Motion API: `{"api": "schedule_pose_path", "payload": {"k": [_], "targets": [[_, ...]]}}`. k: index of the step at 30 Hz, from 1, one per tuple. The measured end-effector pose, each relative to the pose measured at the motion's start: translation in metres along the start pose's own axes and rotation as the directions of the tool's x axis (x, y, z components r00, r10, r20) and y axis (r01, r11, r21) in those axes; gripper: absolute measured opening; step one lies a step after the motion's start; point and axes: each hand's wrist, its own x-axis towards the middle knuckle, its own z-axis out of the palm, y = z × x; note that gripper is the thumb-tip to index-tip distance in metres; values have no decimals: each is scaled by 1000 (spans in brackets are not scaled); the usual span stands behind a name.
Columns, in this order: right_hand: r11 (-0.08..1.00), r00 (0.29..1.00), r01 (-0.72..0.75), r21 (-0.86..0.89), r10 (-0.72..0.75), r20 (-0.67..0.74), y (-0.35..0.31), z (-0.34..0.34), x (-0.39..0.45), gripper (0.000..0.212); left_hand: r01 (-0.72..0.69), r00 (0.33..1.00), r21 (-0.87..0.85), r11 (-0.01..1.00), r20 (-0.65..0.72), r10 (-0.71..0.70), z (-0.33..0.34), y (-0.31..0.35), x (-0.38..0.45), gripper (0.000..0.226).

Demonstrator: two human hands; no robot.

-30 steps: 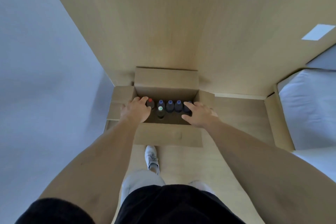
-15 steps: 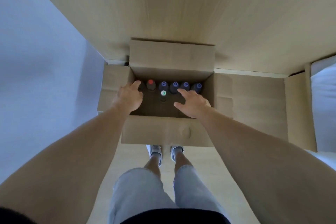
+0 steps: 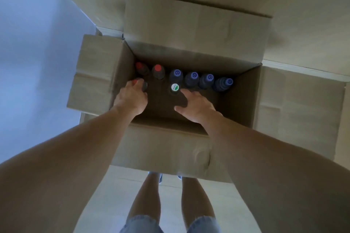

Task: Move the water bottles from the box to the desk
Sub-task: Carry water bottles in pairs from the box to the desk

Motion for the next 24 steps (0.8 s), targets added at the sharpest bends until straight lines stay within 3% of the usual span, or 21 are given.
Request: {"api": "schedule_pose_path", "payload": {"k": [10, 19, 24], "targets": [[991, 982, 129, 41, -122, -142, 13, 47, 89, 88, 102, 994, 35, 994, 30, -103, 55, -7, 80, 63], [980, 977, 196, -26, -198, -83, 21, 58, 128, 95, 116, 993, 140, 983, 12, -119, 71, -19, 110, 40], [972, 958, 226, -65, -233, -165, 19, 62, 141, 84, 74, 997, 116, 990, 0, -75, 73, -16, 118, 32]]}}
